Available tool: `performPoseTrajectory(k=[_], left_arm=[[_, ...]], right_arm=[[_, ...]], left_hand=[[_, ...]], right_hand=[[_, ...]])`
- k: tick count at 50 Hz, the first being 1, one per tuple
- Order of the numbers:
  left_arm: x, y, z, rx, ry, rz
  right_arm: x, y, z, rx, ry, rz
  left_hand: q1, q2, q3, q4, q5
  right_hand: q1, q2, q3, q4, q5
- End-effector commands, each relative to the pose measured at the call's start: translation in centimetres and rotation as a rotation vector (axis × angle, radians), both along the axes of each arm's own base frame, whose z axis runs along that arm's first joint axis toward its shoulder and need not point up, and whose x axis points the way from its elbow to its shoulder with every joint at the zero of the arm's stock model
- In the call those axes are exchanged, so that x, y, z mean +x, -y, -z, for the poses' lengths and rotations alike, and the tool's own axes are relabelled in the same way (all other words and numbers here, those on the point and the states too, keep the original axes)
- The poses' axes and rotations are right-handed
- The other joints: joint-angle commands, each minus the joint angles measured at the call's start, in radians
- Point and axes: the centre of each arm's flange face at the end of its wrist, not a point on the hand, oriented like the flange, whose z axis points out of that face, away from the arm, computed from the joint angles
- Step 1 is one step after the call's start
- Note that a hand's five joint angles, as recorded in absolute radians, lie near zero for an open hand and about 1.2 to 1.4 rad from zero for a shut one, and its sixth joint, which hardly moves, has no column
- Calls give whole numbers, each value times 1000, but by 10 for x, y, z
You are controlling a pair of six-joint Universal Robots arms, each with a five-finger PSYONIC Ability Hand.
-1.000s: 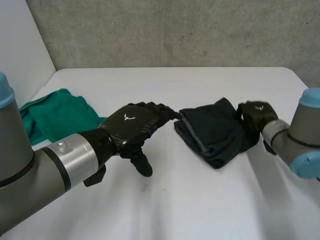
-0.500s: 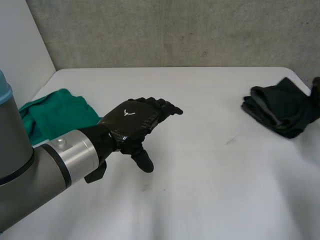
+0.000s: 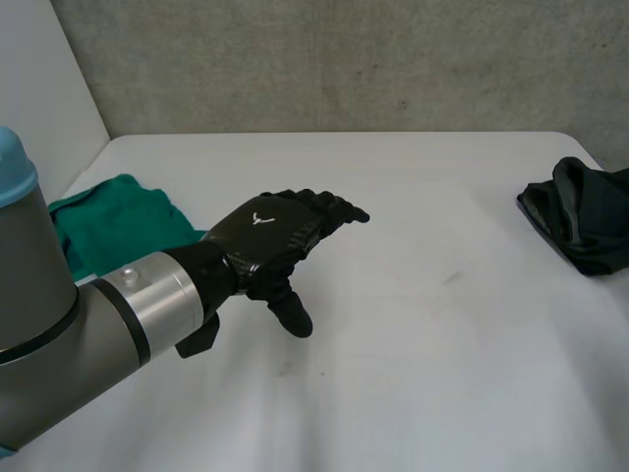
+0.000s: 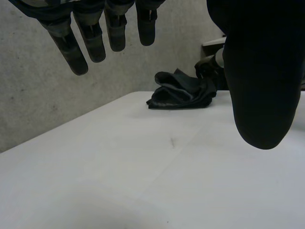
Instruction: Fold the laundry.
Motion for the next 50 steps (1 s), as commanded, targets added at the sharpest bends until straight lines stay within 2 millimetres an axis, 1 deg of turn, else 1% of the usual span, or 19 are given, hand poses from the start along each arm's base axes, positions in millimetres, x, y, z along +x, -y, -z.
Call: performPoseTrajectory(k=[1, 2, 11, 15, 20, 22, 23, 27, 33, 34, 35, 38, 39, 42, 43, 45, 46, 49, 50], left_arm=[[0, 0, 1, 4, 2, 0], [0, 0, 1, 2, 2, -1], [0, 1, 0, 0, 0, -3], [1, 0, -3, -7, -4, -4], [3, 1, -8, -31, -14, -14], [4, 2, -12, -49, -23, -16], [4, 3, -13, -59, -29, -20], [12, 18, -22, -114, -50, -87], [20, 34, -27, -158, -61, -164], [22, 37, -28, -169, -66, -178], [26, 46, -31, -195, -72, -208], [33, 62, -33, -233, -83, -252], [38, 73, -35, -267, -89, -280], [49, 97, -34, -311, -89, -331], [56, 115, -26, -327, -68, -362], [64, 132, -19, -349, -38, -390], [70, 143, -14, -357, -14, -409], [93, 177, 10, -358, 91, -468], [99, 185, 18, -352, 122, -482]], right_arm=[[4, -12, -11, 32, 113, 7], [6, -13, -15, 33, 131, -2], [26, -33, -59, 43, 201, -157], [20, -44, -75, 66, 91, -172], [-6, -55, -89, 146, -193, -168], [-10, -58, -99, 153, -277, -148], [-12, -61, -113, 142, -335, -126], [-14, -65, -149, 76, -430, -72], [-4, -67, -182, -57, -466, -80], [2, -68, -186, -78, -465, -94], [26, -71, -194, -123, -464, -153], [77, -85, -206, -194, -446, -285], [108, -97, -209, -230, -420, -376], [145, -117, -209, -264, -374, -498], [166, -132, -208, -281, -342, -575], [186, -149, -204, -288, -307, -657], [203, -166, -200, -285, -276, -729], [225, -192, -189, -259, -241, -820], [240, -210, -177, -226, -232, -880]], left_hand=[[-9, -30, -36, -30, -42], [-9, -30, -36, -30, -42], [-9, -30, -36, -30, -42], [-9, -30, -36, -30, -42], [-10, -31, -36, -31, -43], [-10, -31, -36, -31, -43], [-10, -31, -36, -31, -43], [-10, -31, -36, -31, -43], [-10, -31, -36, -31, -43], [-10, -31, -36, -31, -43], [-10, -31, -36, -31, -43], [-10, -31, -36, -31, -43], [-10, -31, -36, -31, -43], [-10, -31, -36, -31, -43], [-10, -31, -36, -31, -43], [-10, -31, -36, -31, -43], [-10, -31, -36, -31, -43], [-10, -31, -36, -31, -43], [-10, -31, -36, -31, -43]], right_hand=[[-640, -849, -861, -865, -833], [-787, -997, -1008, -1013, -980], [-787, -997, -1008, -1013, -980], [-787, -997, -1008, -1013, -980], [-787, -997, -1008, -1013, -980], [-787, -997, -1008, -1013, -980], [-787, -997, -1008, -1013, -980], [-787, -997, -1008, -1013, -980], [-787, -997, -1008, -1013, -980], [-787, -997, -1008, -1013, -980], [-787, -997, -1008, -1013, -980], [-787, -997, -1008, -1013, -980], [-787, -997, -1008, -1013, -980], [-787, -997, -1008, -1013, -980], [-787, -997, -1008, -1013, -980], [-787, -997, -1008, -1013, -980], [-787, -997, -1008, -1013, -980], [-787, -997, -1008, -1013, -980], [-787, -997, -1008, -1013, -980]])
